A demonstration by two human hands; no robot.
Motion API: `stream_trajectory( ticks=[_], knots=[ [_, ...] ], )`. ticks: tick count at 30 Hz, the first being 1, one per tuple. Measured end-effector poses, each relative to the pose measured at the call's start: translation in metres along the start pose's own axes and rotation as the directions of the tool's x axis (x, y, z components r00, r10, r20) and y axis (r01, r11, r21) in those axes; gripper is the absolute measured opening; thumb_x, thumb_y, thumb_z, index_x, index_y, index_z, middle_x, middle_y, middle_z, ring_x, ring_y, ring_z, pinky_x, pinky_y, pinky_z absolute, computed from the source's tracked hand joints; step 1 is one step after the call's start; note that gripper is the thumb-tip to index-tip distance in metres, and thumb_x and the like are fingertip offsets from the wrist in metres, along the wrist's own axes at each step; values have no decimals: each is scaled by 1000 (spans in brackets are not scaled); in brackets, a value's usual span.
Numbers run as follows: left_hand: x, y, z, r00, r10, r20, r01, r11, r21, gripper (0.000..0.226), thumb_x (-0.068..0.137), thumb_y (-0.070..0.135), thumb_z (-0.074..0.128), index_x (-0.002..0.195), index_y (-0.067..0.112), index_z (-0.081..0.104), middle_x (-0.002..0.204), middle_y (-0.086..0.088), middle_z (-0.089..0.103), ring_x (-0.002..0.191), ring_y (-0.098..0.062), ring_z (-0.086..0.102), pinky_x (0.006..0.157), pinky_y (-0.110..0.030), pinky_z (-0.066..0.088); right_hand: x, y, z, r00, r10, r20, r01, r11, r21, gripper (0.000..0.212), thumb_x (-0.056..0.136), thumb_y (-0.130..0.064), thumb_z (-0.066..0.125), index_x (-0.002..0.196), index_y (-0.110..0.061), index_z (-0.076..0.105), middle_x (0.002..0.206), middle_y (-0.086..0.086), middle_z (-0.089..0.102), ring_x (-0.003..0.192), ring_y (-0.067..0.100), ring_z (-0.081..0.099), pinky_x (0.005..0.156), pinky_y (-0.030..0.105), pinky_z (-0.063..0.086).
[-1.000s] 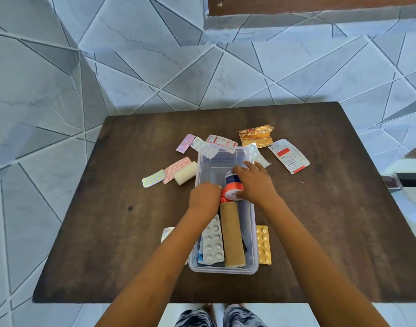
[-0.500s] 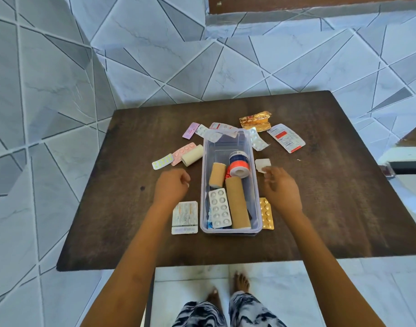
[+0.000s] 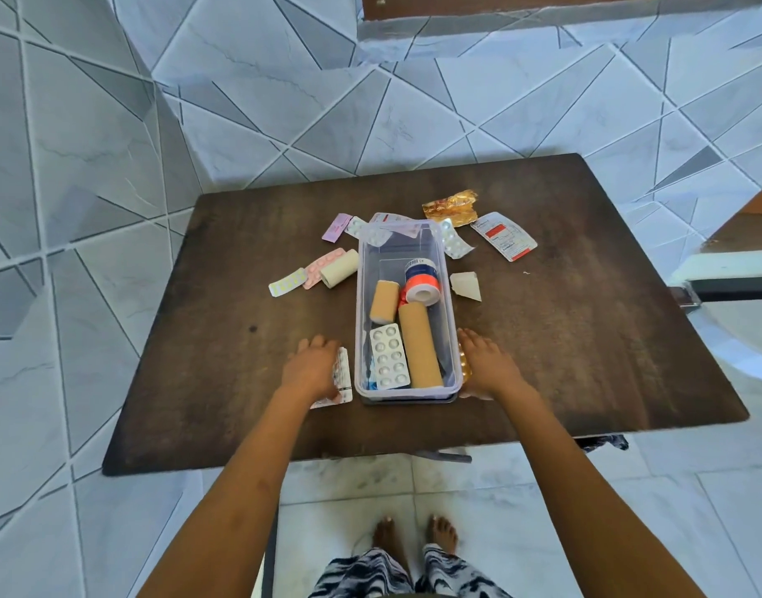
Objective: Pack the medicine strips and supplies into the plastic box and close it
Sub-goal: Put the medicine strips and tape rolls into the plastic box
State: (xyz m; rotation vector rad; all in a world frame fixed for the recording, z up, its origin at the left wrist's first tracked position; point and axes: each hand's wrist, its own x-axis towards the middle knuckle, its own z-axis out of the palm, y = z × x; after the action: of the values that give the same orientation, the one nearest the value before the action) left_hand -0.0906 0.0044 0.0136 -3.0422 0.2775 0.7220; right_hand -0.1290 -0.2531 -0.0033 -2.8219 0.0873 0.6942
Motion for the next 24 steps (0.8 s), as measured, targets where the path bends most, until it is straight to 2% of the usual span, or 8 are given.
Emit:
stream_trajectory(
  ticks=[2, 5, 8, 10, 12, 15, 20, 24],
  knots=[
    [2, -3, -2, 997, -48, -65, 46, 998, -33, 57, 75, 19, 73, 127, 18, 51, 132, -6, 52, 129, -27, 39, 104, -43, 36, -2, 1, -6, 998, 44, -47, -47, 996, -79, 104, 66, -33, 79, 146, -16, 15, 150, 12, 26, 137, 32, 26, 112, 46, 27],
    [3, -12, -14, 992, -121, -39, 104, 950, -296, 21, 75, 10, 73, 93, 19, 68, 111, -5, 68, 110, -24, 58, 96, -41, 45, -5, 6, -14, 990, 106, -90, -114, 989, -90, 82, 69, -29, 76, 137, -15, 33, 138, 15, 38, 128, 33, 37, 104, 43, 36],
    [-1, -23, -44, 996, -88, 6, 84, 912, -401, 16, 75, 7, 71, 89, 15, 73, 97, -6, 73, 83, -15, 61, 78, -32, 50, -9, 10, -33, 986, 113, -124, -103, 991, 81, 38, 80, -13, 62, 117, -10, 54, 123, 17, 57, 112, 32, 55, 87, 39, 48],
    [-4, -26, -69, 997, -69, -30, 51, 913, -404, 16, 76, 10, 72, 91, 15, 73, 90, -3, 71, 83, -14, 60, 81, -33, 50, -15, 9, -52, 973, 130, -192, -102, 984, 149, 24, 81, -6, 54, 104, -4, 62, 111, 20, 63, 102, 35, 60, 75, 35, 47],
    [-9, -22, -95, 995, -51, -91, 10, 911, -412, 16, 78, 13, 71, 94, 16, 72, 88, 1, 67, 88, -15, 61, 87, -37, 51, -19, 5, -76, 954, 116, -275, -63, 979, 195, 25, 81, -3, 52, 102, -4, 65, 108, 21, 66, 100, 35, 61, 70, 32, 42],
    [-15, -3, -121, 981, 37, -192, -120, 890, -439, 16, 81, 13, 69, 97, 15, 73, 94, 0, 66, 92, -18, 59, 84, -35, 48, -21, -10, -107, 938, -16, -345, 104, 965, 240, 29, 81, -1, 50, 105, -8, 66, 111, 16, 67, 102, 32, 60, 76, 32, 44],
    [-2, 44, -110, 974, 157, -162, -212, 882, -421, 20, 86, 7, 61, 104, 10, 69, 110, -9, 69, 99, -23, 61, 86, -34, 49, -10, -41, -105, 958, -194, -213, 238, 948, 209, 38, 83, -2, 51, 118, -13, 60, 120, 15, 63, 107, 30, 59, 90, 35, 48],
    [13, 67, -87, 968, 221, -116, -248, 896, -367, 22, 88, 3, 53, 103, 9, 67, 113, -8, 66, 103, -25, 59, 87, -34, 47, -1, -51, -79, 968, -199, -155, 216, 971, 103, 34, 81, -8, 59, 112, -20, 60, 117, 11, 64, 102, 27, 61, 84, 34, 50]
  ],
)
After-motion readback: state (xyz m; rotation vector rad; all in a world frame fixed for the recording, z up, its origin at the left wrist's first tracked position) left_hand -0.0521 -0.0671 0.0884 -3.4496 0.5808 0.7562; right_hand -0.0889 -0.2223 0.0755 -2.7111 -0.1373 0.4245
